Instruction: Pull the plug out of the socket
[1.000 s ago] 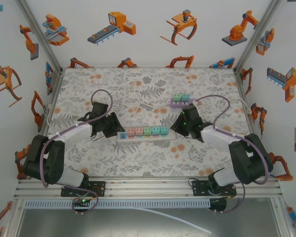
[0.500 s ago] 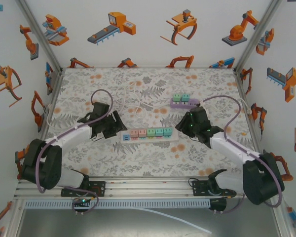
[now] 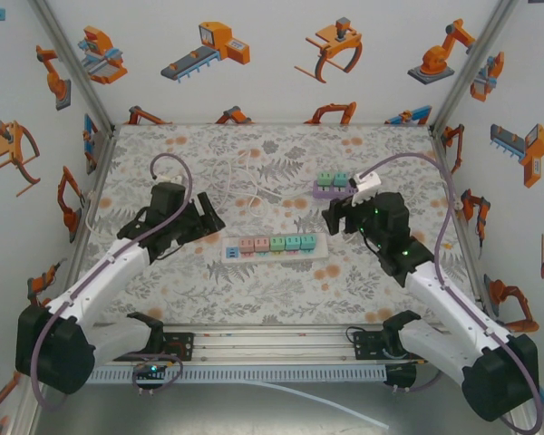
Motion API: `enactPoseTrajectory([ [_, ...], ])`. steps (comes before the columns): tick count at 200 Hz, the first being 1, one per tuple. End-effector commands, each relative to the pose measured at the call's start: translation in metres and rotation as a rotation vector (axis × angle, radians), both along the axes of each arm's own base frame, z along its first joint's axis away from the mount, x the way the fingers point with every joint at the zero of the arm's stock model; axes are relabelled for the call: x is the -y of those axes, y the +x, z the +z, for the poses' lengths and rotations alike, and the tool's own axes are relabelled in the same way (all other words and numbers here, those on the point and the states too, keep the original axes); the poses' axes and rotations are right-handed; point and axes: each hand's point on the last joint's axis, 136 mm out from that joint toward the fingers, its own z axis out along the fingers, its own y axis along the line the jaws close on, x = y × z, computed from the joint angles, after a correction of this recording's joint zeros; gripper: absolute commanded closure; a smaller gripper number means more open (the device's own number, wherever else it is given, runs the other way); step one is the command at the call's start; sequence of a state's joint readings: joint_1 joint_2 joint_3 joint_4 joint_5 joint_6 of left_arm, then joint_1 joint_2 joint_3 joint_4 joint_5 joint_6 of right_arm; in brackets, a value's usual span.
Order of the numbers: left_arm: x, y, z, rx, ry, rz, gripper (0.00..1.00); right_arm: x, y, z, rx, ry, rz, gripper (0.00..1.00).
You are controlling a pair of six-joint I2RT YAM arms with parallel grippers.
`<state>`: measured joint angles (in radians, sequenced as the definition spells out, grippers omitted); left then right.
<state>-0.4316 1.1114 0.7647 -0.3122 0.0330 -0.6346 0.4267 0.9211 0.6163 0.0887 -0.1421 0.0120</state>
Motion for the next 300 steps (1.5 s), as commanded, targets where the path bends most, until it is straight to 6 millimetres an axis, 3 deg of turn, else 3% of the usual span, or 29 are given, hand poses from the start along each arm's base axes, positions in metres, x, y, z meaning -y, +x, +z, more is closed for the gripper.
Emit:
enactPoseTrajectory([
  [1, -0.011, -0.009, -0.011, -0.010, 0.066, -0.001, 0.27, -0.033, -0.025, 0.009, 0.314, -0.264, 0.358, 0.25],
  [37, -0.009, -0.011, -0.011, 0.022, 0.074, -0.039, 0.27, -0.060, -0.063, -0.018, 0.378, -0.394, 0.720, 0.24],
  [64, -0.001, -0.012, -0.020, 0.019, 0.042, -0.073, 0.25, -0.068, -0.075, -0.040, 0.314, -0.406, 0.871, 0.24],
  [112, 0.004, -0.009, -0.050, -0.062, 0.071, -0.072, 0.24, -0.071, -0.066, -0.078, 0.195, -0.488, 0.958, 0.28],
  [187, 0.004, -0.010, -0.083, -0.147, 0.113, -0.039, 0.25, -0.087, -0.053, -0.127, 0.031, -0.521, 1.037, 0.50],
  [239, 0.009, -0.020, -0.105, -0.219, 0.141, -0.052, 0.27, -0.092, -0.051, -0.131, 0.013, -0.525, 1.067, 0.60],
  [300, 0.010, -0.028, -0.128, -0.294, 0.231, -0.055, 0.30, -0.100, -0.059, -0.110, 0.000, -0.463, 1.112, 0.75],
])
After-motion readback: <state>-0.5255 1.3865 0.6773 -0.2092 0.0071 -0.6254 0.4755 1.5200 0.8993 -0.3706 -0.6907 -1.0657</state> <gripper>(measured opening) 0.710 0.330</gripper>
